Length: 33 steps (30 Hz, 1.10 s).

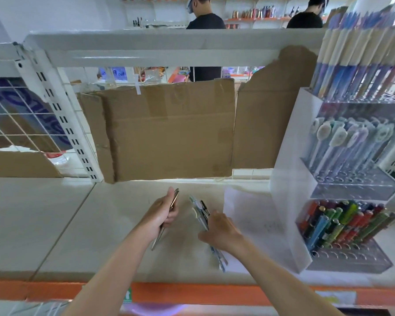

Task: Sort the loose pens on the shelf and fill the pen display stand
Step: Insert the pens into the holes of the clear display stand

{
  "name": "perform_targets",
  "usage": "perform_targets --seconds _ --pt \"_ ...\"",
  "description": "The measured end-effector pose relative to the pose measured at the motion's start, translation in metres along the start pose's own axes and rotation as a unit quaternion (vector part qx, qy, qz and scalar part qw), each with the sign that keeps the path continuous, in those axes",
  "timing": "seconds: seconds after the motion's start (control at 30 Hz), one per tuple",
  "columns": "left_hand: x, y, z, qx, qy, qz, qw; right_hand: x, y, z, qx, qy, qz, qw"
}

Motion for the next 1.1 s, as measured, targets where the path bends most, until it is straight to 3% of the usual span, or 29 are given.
perform_targets --seconds 0.17,0.4,0.8,1.0,1.1 --pt "-0.0007 0.0009 -0.0108 -0.085 -0.048 0.005 0.995 -0.0008 0.0 0.0007 0.006 0.003 -0.001 1.0" --pt "0.0001 -0.0042 -0.0092 -0.047 -0.049 -0.038 0.997 -0.0022 -0.0014 -0.0003 0.008 0.009 -0.006 1.0" --pt "-0.001 -0.0039 -0.0026 0.007 -0.051 -0.026 0.998 -0.003 -0.0026 -0.0005 0.014 0.004 -0.006 1.0" --pt "0.0002 -0.0012 -0.0085 -0.063 -0.075 -0.018 0.995 -0.0047 -0.0037 -0.0024 0.012 0.0 -0.005 1.0" --pt "0.0009 -0.0004 -0.0093 -0.059 -0.072 -0.029 0.995 -0.0048 -0.0056 -0.0028 0.014 0.015 -0.012 1.0"
Point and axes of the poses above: each hand's wrist, its own y-axis towards the middle knuckle, its own x-axis out of the palm, z = x × y, the point moved 8 cm from there along y, towards the middle knuckle, and after that the axes turned 13 degrees about z, right-handed, at the moved point
